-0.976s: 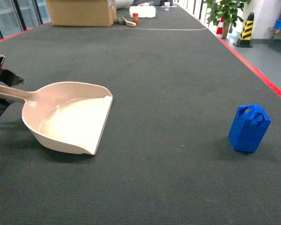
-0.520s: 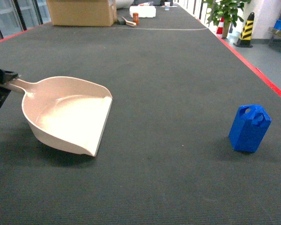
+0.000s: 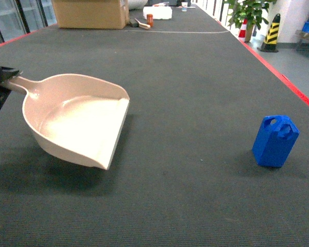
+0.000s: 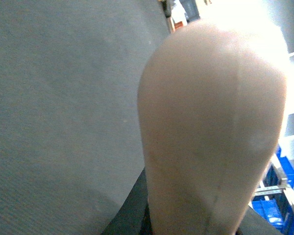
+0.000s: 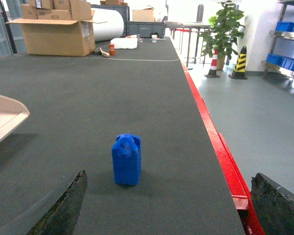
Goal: Place part in tray to right shelf
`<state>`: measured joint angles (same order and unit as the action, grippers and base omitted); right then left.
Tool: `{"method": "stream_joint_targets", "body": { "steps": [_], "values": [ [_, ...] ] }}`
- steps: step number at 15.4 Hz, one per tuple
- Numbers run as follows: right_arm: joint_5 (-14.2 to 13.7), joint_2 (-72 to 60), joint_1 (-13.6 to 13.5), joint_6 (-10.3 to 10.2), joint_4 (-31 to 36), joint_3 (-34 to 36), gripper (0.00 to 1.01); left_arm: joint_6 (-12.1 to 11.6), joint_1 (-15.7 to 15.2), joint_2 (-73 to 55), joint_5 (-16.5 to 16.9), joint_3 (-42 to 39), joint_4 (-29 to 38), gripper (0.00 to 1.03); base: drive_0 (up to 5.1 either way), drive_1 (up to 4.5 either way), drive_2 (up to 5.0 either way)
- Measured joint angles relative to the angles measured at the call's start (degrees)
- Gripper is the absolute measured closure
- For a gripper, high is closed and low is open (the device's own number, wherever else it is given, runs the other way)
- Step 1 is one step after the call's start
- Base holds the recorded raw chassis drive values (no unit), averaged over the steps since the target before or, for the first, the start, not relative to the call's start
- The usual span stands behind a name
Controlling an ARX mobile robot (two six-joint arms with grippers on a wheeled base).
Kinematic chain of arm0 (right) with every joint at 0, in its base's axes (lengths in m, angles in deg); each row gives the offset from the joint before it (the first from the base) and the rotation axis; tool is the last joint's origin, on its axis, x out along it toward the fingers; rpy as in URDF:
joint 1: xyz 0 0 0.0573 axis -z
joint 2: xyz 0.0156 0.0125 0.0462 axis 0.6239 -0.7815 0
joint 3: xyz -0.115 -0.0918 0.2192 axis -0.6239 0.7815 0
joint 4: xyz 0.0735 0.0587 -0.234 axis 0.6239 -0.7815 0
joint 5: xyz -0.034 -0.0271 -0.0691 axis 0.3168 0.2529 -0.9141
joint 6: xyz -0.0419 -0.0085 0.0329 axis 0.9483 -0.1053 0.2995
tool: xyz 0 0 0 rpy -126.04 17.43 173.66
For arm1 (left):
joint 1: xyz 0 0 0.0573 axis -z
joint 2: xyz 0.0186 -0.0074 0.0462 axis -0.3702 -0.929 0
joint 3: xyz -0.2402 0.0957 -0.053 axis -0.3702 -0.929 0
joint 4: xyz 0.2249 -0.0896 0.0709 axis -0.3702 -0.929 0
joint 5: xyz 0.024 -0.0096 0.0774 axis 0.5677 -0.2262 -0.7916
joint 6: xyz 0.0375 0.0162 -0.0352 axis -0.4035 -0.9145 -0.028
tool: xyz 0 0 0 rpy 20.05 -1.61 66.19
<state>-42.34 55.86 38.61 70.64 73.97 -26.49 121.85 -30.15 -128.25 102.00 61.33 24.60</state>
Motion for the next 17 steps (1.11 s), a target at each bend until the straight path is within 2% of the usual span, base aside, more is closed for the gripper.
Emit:
{"method": "stream_joint_targets", "body": {
  "steps": [2,6,7,8,9,11,12,13,14,16,17],
  "values": [
    [0.0,0.0,0.0,0.0,0.0,0.0,0.03,2.86,3.76,5.55,1.11,-2.71,4.59,0.83,0.0,0.0,0.0],
    [0.0,0.0,0.0,0.0,0.0,0.0,0.03,9.84,11.32,11.19,-0.2,-5.79,6.82,0.83,0.0,0.0,0.0],
    [0.0,0.0,0.0,0.0,0.0,0.0,0.03,11.52,15.15,10.84,-0.98,-6.88,6.99,0.83,0.0,0.0,0.0],
    [0.0,0.0,0.0,0.0,0.0,0.0,0.03,14.08,18.47,9.22,-0.22,-6.84,8.41,0.83,0.0,0.0,0.0],
    [0.0,0.0,0.0,0.0,0.02,0.0,0.03,15.63,17.73,8.81,-1.33,-6.86,5.25,0.83,0.0,0.0,0.0],
    [0.0,0.0,0.0,0.0,0.02,0.0,0.03,15.39,17.66,8.81,-1.6,-6.95,5.27,0.83,0.0,0.0,0.0],
    [1.81,-1.75,0.59,1.38,-5.84,-1.68,0.03,15.39,17.77,8.81,-1.51,-6.95,5.29,0.84,0.0,0.0,0.0],
    [4.44,-10.97,1.49,3.85,-6.84,-4.17,0.03,15.37,17.77,8.81,-1.53,-6.95,5.03,0.84,0.0,0.0,0.0],
    [4.96,-20.26,1.99,4.83,-1.81,-5.99,0.03,15.39,17.9,8.81,-1.38,-6.95,5.29,0.84,0.0,0.0,0.0],
    [5.64,-37.16,1.79,5.4,10.27,-9.92,0.03,15.37,17.97,8.81,-1.4,-6.97,5.05,0.84,0.0,0.0,0.0],
    [4.28,-45.88,0.98,5.62,15.98,-12.52,0.03,15.37,17.97,8.81,-1.42,-6.97,5.2,0.84,0.0,0.0,0.0]
  ]
}}
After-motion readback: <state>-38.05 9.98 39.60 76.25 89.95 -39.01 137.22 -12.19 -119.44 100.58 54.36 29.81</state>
